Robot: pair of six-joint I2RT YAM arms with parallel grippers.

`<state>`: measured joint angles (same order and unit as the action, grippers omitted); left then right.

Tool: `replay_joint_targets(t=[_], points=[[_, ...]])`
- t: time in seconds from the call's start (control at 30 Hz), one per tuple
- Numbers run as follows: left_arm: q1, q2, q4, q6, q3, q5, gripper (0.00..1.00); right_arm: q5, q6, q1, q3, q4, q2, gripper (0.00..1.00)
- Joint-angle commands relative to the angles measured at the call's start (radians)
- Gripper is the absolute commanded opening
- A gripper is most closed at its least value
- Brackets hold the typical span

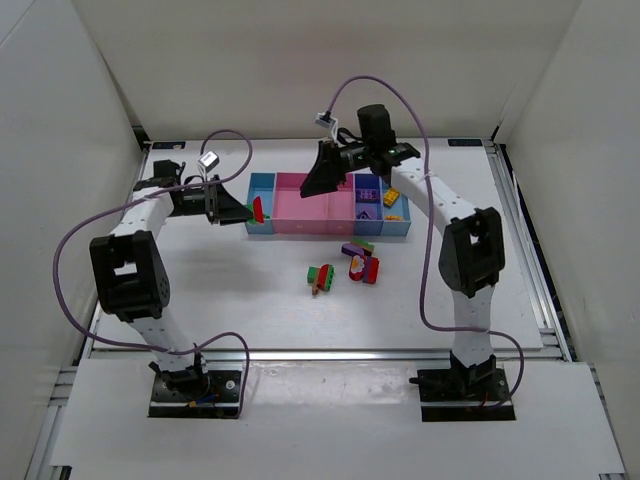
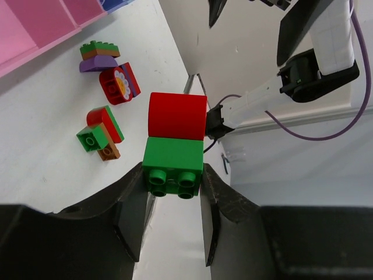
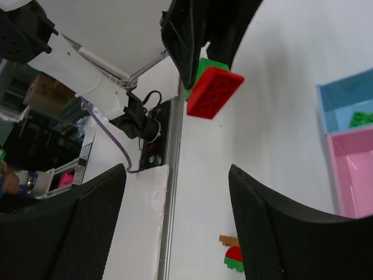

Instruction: Sort the legos into containers by color

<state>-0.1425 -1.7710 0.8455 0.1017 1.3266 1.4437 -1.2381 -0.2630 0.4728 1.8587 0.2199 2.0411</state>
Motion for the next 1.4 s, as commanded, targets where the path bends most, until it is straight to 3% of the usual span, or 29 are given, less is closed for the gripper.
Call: replay_joint_targets(t=[0.0, 0.2, 0.4, 0.9, 1.0, 1.03, 1.27, 1.3, 1.37], points=[[0.029, 0.059, -0.002, 0.047, 0.052, 0.124, 0.1, -0.035, -0.047, 0.047, 0.088, -0.071, 0.042, 0.75], [0.063, 0.062, -0.003, 0.064, 0.092, 0.106, 0.1, -0.021, -0.13, 0.072, 0.146, -0.148, 0.117, 0.8], [0.098, 0.058, -0.003, 0.078, 0.128, 0.083, 0.1, -0.015, -0.111, 0.089, 0.207, -0.117, 0.154, 0.84], [0.141, 0.016, -0.003, 0.093, 0.204, 0.076, 0.1, -0.015, -0.113, 0.148, 0.301, -0.105, 0.222, 0.85], [0.141, 0.013, -0.003, 0.093, 0.209, 0.076, 0.1, 0.009, -0.111, 0.155, 0.297, -0.084, 0.22, 0.8], [0.139, 0.013, -0.003, 0.093, 0.21, 0.076, 0.1, 0.017, -0.108, 0.155, 0.293, -0.077, 0.218, 0.71], [0.139, 0.004, -0.003, 0.108, 0.22, 0.061, 0.1, 0.02, -0.085, 0.152, 0.269, -0.05, 0.203, 0.38], [0.139, 0.004, -0.003, 0.108, 0.22, 0.061, 0.1, 0.017, -0.084, 0.15, 0.266, -0.047, 0.202, 0.3], [0.141, 0.002, -0.003, 0.112, 0.22, 0.055, 0.1, 0.014, -0.084, 0.147, 0.255, -0.05, 0.194, 0.23]])
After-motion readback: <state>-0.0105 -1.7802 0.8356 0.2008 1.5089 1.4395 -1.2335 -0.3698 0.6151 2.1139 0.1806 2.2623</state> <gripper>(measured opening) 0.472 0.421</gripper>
